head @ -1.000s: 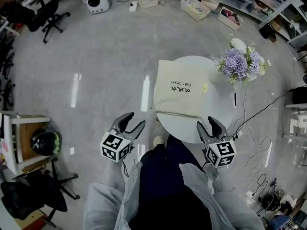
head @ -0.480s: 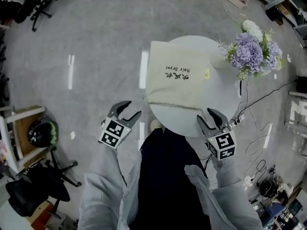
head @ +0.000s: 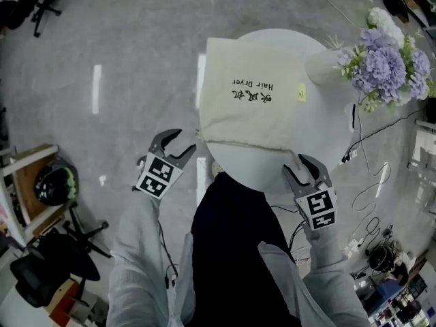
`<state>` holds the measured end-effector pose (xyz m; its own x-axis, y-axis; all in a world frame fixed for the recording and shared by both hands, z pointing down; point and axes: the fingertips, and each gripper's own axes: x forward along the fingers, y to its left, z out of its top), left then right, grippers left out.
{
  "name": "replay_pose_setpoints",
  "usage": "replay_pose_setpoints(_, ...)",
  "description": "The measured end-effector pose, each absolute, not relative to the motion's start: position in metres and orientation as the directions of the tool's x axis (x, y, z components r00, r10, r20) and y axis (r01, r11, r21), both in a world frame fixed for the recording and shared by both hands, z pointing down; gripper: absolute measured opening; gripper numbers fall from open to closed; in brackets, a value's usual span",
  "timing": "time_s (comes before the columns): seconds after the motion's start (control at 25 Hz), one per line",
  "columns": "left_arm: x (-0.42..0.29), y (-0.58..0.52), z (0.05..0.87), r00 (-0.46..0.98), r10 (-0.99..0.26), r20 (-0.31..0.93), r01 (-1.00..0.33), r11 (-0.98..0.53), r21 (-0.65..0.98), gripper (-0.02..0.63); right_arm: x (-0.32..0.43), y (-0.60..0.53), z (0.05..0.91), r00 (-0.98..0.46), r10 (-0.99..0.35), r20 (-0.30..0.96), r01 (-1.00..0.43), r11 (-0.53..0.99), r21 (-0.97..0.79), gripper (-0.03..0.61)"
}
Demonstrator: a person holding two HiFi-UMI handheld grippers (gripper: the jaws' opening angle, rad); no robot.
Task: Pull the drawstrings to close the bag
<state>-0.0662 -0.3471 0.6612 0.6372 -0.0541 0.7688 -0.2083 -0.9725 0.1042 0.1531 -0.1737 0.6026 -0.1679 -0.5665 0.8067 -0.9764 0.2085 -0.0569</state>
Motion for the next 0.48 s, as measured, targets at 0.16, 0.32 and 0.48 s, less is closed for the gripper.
replay_pose_setpoints(0.16, -0.059, -0.349, 0.670, 0.642, -0.031, 0.766, -0.167, -0.981, 0.100, 0.247, 0.156, -0.167, 0.611, -0.144, -0.541, 0.829, -0.976, 0.214, -0.030, 0.199)
replay_pose_setpoints(0.32, -0.048, -0.347, 0.679, 0.621, -0.013, 0.784, -0.079, -0.996, 0.046, 0.250, 0.157, -0.166, 0.616, -0.133, -0.523, 0.842, -0.980, 0.198, -0.032, 0.199)
replay_pose_setpoints(0.48, -0.036, -0.347, 0.684, 0.620, -0.010, 0.784, -0.002, -1.000, -0.011, 0.247, 0.154, -0.171, 0.623, -0.135, -0.503, 0.854, -0.980, 0.195, -0.040, 0.198)
